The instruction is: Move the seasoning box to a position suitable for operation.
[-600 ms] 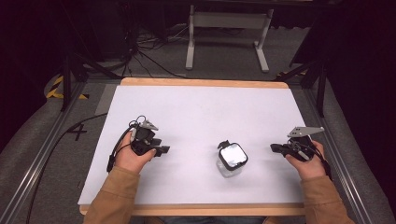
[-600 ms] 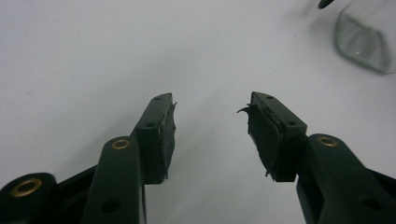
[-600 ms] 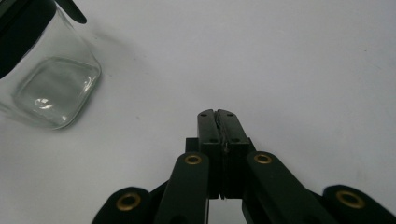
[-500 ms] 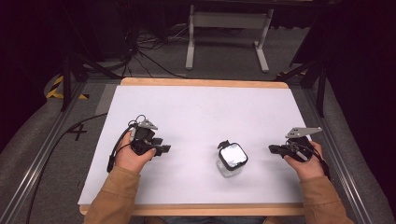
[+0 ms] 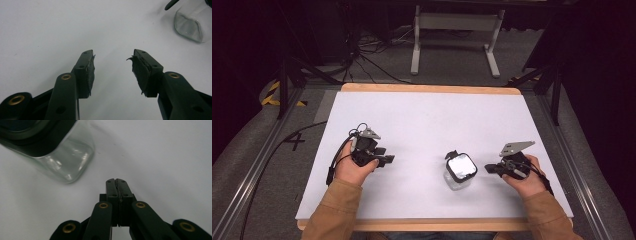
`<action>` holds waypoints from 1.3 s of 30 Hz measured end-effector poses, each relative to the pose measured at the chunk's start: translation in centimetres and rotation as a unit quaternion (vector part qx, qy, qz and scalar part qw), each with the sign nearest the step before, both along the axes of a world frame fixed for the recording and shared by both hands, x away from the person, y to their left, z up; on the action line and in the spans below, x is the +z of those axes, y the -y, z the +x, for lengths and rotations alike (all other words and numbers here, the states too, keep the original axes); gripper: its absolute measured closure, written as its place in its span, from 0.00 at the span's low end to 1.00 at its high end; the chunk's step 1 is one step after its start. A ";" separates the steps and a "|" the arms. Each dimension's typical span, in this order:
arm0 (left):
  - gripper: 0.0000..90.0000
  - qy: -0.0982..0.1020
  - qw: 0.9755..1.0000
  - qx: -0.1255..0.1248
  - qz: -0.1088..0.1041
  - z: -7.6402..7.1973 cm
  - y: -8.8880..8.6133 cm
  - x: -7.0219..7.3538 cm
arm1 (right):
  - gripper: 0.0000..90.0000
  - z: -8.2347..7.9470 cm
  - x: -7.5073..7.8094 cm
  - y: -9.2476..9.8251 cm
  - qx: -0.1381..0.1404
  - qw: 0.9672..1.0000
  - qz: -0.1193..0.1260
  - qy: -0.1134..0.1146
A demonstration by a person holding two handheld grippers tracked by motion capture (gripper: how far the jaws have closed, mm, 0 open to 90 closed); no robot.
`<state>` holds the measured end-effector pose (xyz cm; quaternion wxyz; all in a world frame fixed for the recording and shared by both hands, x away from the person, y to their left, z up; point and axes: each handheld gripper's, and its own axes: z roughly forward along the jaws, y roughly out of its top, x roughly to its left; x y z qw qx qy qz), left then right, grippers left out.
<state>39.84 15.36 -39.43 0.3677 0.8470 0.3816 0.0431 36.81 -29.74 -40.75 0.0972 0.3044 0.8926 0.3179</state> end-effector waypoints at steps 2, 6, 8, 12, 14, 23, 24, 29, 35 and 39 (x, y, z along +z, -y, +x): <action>0.58 0.002 1.000 0.000 0.001 0.0 0.1 -0.1 | 1.00 -0.3 -0.2 -1.1 0.019 1.000 -0.014 0.000; 0.58 -0.002 1.000 -0.004 0.005 0.0 0.3 -0.1 | 1.00 -0.7 -0.4 -2.3 0.043 0.999 -0.015 -0.003; 0.58 0.000 1.000 -0.004 0.006 0.0 0.3 -0.1 | 1.00 -0.8 -0.5 -2.6 0.049 0.999 -0.016 -0.004; 0.58 -0.003 1.000 -0.002 0.002 0.0 0.3 -0.1 | 1.00 -0.9 -0.7 -3.1 0.058 0.998 -0.023 -0.009; 0.58 -0.002 1.000 -0.002 0.002 0.0 0.3 -0.1 | 1.00 -1.0 -0.7 -3.2 0.057 0.998 -0.023 -0.012; 0.58 -0.003 1.000 -0.004 0.004 0.0 0.5 -0.1 | 1.00 -1.3 -1.1 -4.0 0.073 0.997 -0.024 -0.022; 0.58 -0.003 1.000 -0.004 0.004 0.0 0.5 -0.1 | 1.00 -1.3 -1.1 -4.0 0.073 0.997 -0.024 -0.022; 0.58 -0.004 1.000 -0.005 0.002 -0.1 0.6 -0.2 | 1.00 -1.4 -1.2 -4.5 0.082 0.996 -0.025 -0.023; 0.58 -0.003 1.000 -0.005 0.002 -0.1 0.6 -0.2 | 1.00 -1.5 -1.5 -4.8 0.088 0.995 -0.023 -0.028; 0.58 -0.003 1.000 -0.008 0.005 -0.1 0.6 -0.2 | 1.00 -1.4 -1.2 -4.6 0.088 0.996 -0.015 -0.027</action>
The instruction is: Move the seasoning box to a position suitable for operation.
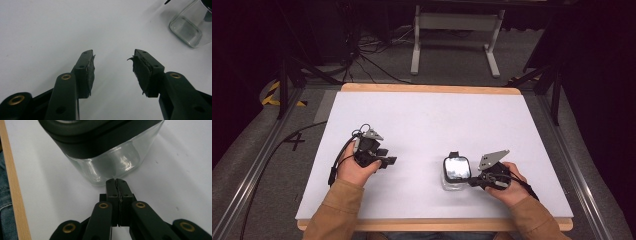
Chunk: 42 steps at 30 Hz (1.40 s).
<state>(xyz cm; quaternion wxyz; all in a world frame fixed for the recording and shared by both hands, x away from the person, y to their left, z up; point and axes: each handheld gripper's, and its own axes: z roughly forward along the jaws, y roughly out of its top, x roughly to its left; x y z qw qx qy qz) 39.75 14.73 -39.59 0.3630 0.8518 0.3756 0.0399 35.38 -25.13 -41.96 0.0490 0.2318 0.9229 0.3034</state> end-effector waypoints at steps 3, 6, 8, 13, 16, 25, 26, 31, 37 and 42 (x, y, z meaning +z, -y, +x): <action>0.58 0.000 1.000 0.002 -0.004 0.0 -0.1 0.1 | 1.00 0.4 0.7 0.5 -0.005 1.000 0.005 0.009; 0.58 0.001 1.000 0.004 -0.008 -0.2 -0.3 0.3 | 1.00 0.9 1.8 1.1 -0.013 1.000 0.019 0.019; 0.58 0.004 1.000 0.005 -0.012 -0.3 -0.5 0.4 | 1.00 1.2 2.8 1.6 -0.014 0.999 0.035 0.024; 0.58 0.002 1.000 0.006 -0.021 -0.5 -0.7 0.7 | 1.00 2.1 4.6 2.4 -0.015 0.998 0.055 0.027; 0.58 0.004 1.000 0.007 -0.021 -0.5 -0.7 0.7 | 1.00 2.3 5.5 2.5 -0.012 0.998 0.056 0.031; 0.56 0.008 1.000 0.016 -0.025 -0.7 -1.2 0.8 | 1.00 3.6 8.4 1.9 -0.005 0.998 0.049 0.034; 0.56 0.008 1.000 0.015 -0.026 -0.7 -1.2 0.8 | 1.00 3.7 8.7 1.7 -0.002 0.998 0.046 0.034; 0.55 0.009 0.999 0.019 -0.024 -0.7 -1.3 0.8 | 1.00 4.4 10.1 1.0 0.013 0.999 0.024 0.035; 0.55 0.007 0.999 0.021 -0.024 -0.8 -1.6 0.7 | 1.00 5.3 11.1 0.2 0.030 0.999 0.000 0.039; 0.55 0.004 0.999 0.023 -0.025 -0.8 -1.7 0.6 | 1.00 6.2 12.2 -1.3 0.058 0.997 -0.033 0.043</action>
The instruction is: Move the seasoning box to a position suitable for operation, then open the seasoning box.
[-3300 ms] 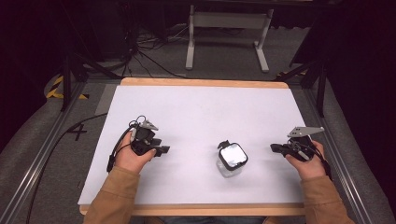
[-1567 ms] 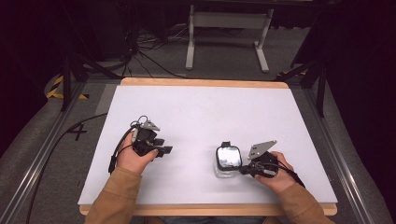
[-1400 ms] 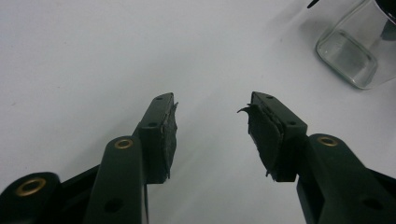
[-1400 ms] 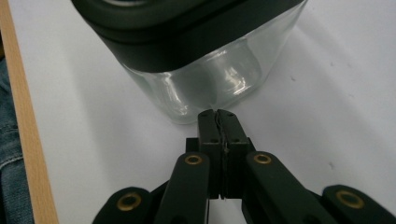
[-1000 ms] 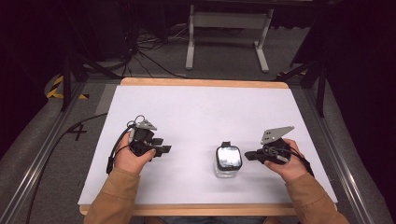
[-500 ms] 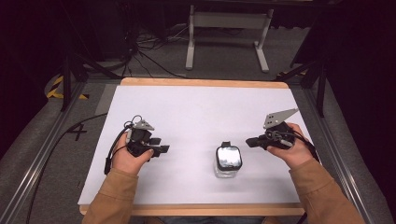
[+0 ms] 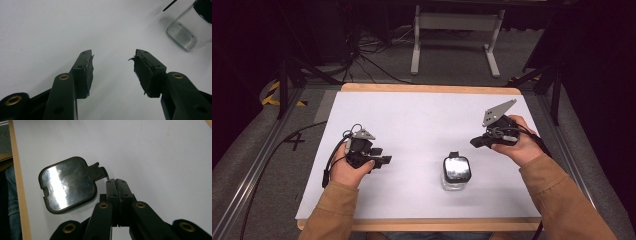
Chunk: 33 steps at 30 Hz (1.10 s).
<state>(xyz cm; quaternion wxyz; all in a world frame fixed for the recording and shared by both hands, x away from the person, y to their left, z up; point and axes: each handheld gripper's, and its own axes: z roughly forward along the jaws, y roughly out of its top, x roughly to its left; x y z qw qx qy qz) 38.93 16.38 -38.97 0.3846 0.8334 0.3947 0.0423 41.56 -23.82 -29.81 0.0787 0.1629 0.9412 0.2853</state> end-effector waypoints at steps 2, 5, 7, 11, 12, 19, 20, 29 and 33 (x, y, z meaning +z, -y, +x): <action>0.55 0.000 1.000 -0.002 0.000 0.0 0.0 0.0 | 1.00 0.2 0.4 -0.6 0.010 1.000 -0.013 0.002; 0.55 0.000 1.000 -0.003 0.000 0.1 0.1 0.0 | 1.00 0.4 0.6 -1.3 0.029 0.999 -0.023 -0.006; 0.55 0.000 1.000 -0.005 -0.001 0.2 0.1 0.0 | 1.00 0.6 0.9 -2.1 0.038 0.998 -0.042 -0.005; 0.55 -0.003 1.000 -0.009 0.004 0.1 0.3 0.0 | 1.00 1.0 1.3 -3.6 0.053 0.996 -0.075 -0.004; 0.55 0.001 1.000 -0.007 0.002 0.1 0.3 0.0 | 1.00 1.1 1.2 -3.9 0.056 0.995 -0.083 -0.006; 0.55 0.002 1.000 -0.005 0.002 0.0 0.2 0.1 | 1.00 1.4 0.7 -5.6 0.070 0.989 -0.126 -0.014; 0.55 0.002 1.000 -0.005 0.002 0.0 0.1 0.1 | 1.00 1.5 0.6 -5.8 0.074 0.989 -0.131 -0.016; 0.55 0.000 1.000 -0.007 0.005 0.0 0.2 0.0 | 1.00 1.8 -0.7 -7.3 0.099 0.980 -0.173 -0.022; 0.55 -0.002 1.000 -0.008 0.005 0.0 0.3 -0.1 | 1.00 1.9 -1.1 -7.9 0.107 0.976 -0.186 -0.027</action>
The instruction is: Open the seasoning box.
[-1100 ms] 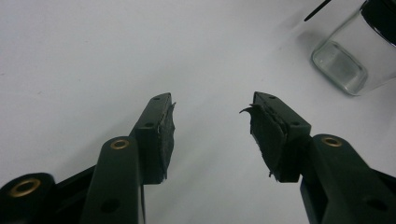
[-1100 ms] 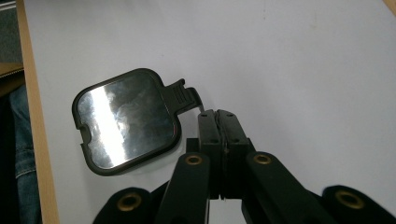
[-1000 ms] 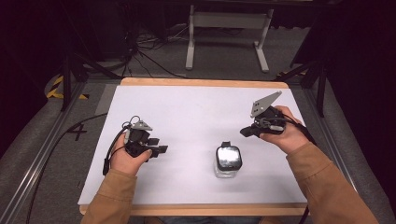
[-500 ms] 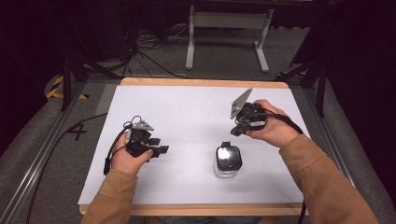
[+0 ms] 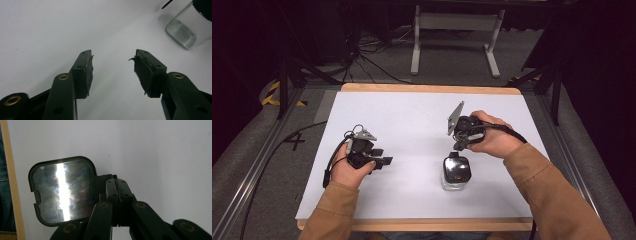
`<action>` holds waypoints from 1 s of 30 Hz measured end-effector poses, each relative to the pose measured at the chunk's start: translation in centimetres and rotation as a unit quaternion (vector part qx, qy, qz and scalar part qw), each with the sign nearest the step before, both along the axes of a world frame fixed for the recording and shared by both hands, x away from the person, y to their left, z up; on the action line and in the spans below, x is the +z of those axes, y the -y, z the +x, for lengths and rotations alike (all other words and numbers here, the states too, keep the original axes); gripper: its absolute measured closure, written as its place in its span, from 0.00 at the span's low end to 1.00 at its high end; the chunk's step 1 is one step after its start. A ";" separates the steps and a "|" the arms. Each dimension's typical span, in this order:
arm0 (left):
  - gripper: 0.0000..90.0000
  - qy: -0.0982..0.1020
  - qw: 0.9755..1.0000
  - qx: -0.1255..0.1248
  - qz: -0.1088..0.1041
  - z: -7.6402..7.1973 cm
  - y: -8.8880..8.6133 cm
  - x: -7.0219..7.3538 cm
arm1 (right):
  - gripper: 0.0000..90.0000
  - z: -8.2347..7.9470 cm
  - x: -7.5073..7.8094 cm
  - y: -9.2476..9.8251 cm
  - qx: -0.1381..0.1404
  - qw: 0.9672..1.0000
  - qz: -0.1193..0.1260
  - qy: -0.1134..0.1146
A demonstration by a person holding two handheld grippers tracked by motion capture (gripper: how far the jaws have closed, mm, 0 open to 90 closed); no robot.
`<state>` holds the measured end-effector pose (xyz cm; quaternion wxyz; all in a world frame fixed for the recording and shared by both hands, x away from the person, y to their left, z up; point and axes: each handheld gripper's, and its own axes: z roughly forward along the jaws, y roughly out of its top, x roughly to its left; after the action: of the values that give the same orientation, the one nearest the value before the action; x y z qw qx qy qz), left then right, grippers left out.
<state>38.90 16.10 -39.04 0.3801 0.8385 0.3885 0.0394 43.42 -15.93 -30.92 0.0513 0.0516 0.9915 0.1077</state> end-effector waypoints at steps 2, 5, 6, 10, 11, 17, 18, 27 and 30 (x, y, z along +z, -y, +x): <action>0.55 0.001 1.000 -0.001 0.000 0.0 0.0 0.0 | 1.00 0.1 -0.2 -0.2 0.004 1.000 -0.012 -0.003; 0.55 -0.001 1.000 -0.001 0.001 0.0 0.0 0.0 | 1.00 0.2 -0.5 -0.4 0.002 1.000 -0.013 -0.003; 0.55 -0.001 1.000 -0.001 0.001 0.0 0.0 0.0 | 1.00 0.3 -0.6 -0.5 0.002 1.000 -0.014 -0.002; 0.54 -0.002 1.000 -0.002 0.001 0.0 0.0 0.0 | 1.00 0.3 -0.7 -0.7 0.001 1.000 -0.011 -0.006; 0.54 -0.001 1.000 -0.001 0.001 0.0 0.0 0.0 | 1.00 0.3 -0.7 -0.7 0.002 1.000 -0.010 -0.006; 0.54 -0.003 1.000 -0.004 0.002 0.0 0.1 0.0 | 1.00 0.4 -0.7 -0.9 0.001 1.000 -0.014 -0.008; 0.54 -0.002 1.000 -0.004 0.000 0.0 0.1 0.0 | 1.00 0.5 -0.7 -0.9 0.001 1.000 -0.014 -0.008; 0.54 -0.002 1.000 -0.009 0.003 0.0 0.3 0.0 | 1.00 0.6 -0.8 -0.9 -0.001 1.000 -0.013 -0.005; 0.54 -0.002 1.000 -0.008 0.000 -0.1 0.4 -0.1 | 1.00 0.6 -0.9 -0.8 -0.004 1.000 -0.009 -0.006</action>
<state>38.82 15.71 -39.10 0.3796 0.8416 0.3827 0.0352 43.98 -15.13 -31.80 0.0465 0.0553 0.9925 0.0987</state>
